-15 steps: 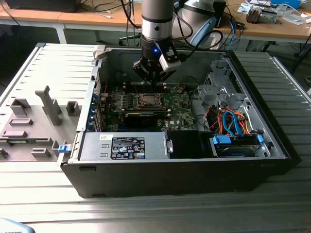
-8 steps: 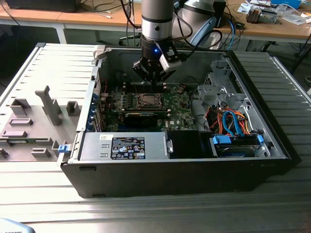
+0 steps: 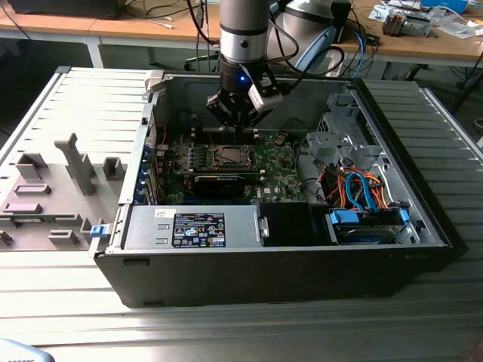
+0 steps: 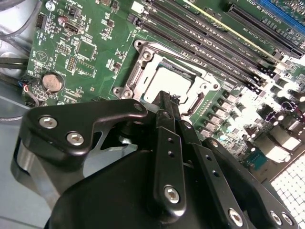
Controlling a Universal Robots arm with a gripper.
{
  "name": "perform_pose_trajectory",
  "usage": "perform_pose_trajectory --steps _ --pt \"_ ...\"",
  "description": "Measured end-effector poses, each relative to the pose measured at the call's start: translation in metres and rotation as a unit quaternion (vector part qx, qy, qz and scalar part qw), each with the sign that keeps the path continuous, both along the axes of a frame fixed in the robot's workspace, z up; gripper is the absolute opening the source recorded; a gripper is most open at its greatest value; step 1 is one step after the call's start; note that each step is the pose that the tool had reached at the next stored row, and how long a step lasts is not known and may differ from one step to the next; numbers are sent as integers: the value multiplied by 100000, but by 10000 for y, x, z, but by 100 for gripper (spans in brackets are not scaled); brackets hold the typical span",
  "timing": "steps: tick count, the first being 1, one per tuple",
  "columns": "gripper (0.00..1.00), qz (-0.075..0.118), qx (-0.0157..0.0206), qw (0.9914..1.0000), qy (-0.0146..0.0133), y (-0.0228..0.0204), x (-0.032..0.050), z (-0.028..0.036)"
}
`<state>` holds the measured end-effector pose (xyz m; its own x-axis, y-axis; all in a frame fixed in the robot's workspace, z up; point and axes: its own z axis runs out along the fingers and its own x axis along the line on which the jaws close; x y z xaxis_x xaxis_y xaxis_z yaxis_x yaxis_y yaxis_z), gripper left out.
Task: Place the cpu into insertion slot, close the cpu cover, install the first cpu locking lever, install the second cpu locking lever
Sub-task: 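Install the first cpu locking lever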
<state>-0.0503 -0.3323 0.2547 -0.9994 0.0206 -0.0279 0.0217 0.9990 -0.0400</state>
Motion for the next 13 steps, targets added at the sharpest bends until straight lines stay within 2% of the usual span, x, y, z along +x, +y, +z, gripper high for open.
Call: perform_pose_trajectory --steps 13 --pt "11 1236 1 99992 -1 0 0 0"
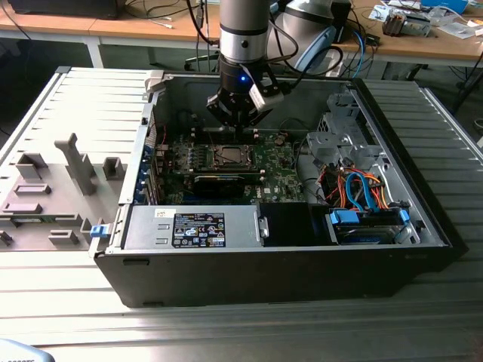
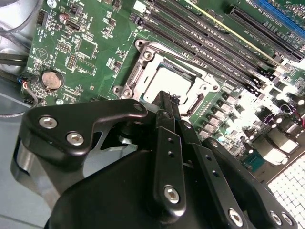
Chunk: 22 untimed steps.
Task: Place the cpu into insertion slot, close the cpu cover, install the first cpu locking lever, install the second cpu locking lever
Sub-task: 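Install the first cpu locking lever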
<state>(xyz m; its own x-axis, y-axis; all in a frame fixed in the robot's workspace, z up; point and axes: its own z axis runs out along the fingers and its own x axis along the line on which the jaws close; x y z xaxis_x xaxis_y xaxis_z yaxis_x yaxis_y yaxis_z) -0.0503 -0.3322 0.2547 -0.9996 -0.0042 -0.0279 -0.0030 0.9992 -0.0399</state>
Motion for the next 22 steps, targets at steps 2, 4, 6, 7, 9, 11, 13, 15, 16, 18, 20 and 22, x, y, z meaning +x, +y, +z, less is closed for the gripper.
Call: perform_pose_trajectory --steps 2,4,6,7,9,11,13,15,16,18,20,22 --pt "11 197 -1 100000 3 0 0 0" --pt "11 353 -1 99999 3 0 0 0" --pt "11 652 -3 99998 4 0 0 0" --pt "11 769 -3 99997 3 0 0 0" --pt "11 903 -2 99996 3 0 0 0" --pt "11 1146 -4 99993 3 0 0 0" --pt "11 1315 -2 99991 4 0 0 0" --pt "11 1471 -1 99989 3 0 0 0" --pt "11 1600 -1 99987 3 0 0 0" --pt "11 1757 1 99985 0 0 0 0" --pt "11 1942 -1 99981 4 0 0 0" --pt "11 2203 -3 99976 2 0 0 0"
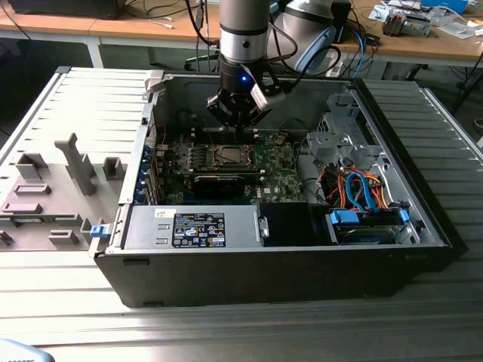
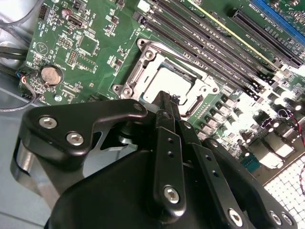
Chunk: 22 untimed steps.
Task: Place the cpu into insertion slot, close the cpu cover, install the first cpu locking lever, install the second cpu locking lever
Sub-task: 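Install the first cpu locking lever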
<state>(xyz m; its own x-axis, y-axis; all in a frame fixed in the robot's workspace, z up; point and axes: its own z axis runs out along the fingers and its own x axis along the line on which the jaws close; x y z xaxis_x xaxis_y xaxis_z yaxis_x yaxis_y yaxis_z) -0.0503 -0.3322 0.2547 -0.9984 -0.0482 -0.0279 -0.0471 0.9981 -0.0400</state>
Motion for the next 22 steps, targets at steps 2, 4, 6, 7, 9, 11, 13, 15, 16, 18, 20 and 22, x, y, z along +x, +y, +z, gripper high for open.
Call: perform_pose_trajectory --steps 2,4,6,7,9,11,13,15,16,18,20,22 --pt "11 290 -1 100000 1 0 0 0" --pt "11 978 1 99995 1 0 0 0" --pt "11 1164 -1 99993 0 0 0 0" --pt "11 1169 0 99993 0 0 0 0" --pt "11 1182 0 99993 1 0 0 0" --pt "11 1181 5 99993 -4 0 0 0" --pt "11 1179 -11 99993 6 -1 -2 9" --pt "11 1180 -5 99993 2 0 -1 17" --pt "11 1178 -2 99993 1 0 -1 22" --pt "11 1181 14 99993 -7 0 -1 26" --pt "11 1181 4 99993 -2 0 -1 28" --pt "11 1178 5 99993 -1 0 -1 29"
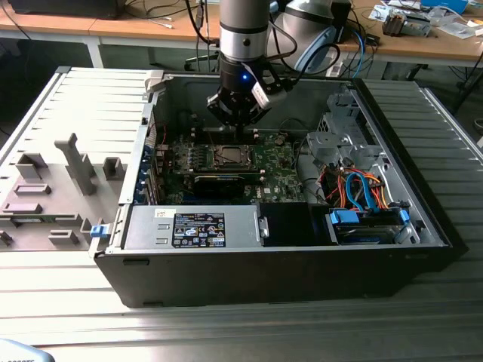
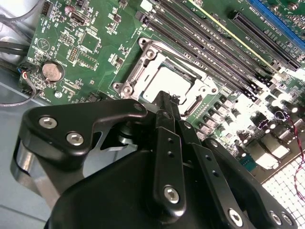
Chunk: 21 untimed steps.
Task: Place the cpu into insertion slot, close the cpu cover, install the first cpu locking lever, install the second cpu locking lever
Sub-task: 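Install the first cpu locking lever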
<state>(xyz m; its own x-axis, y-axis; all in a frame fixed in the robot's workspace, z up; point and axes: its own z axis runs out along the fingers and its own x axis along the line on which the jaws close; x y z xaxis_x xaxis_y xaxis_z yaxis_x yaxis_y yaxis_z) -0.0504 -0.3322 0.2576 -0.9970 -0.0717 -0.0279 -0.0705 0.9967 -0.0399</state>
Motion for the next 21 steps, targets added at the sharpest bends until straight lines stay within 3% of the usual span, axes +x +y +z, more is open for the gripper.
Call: perform_pose_trajectory --steps 21 --pt "11 20 -7 100000 1 0 -58 1"
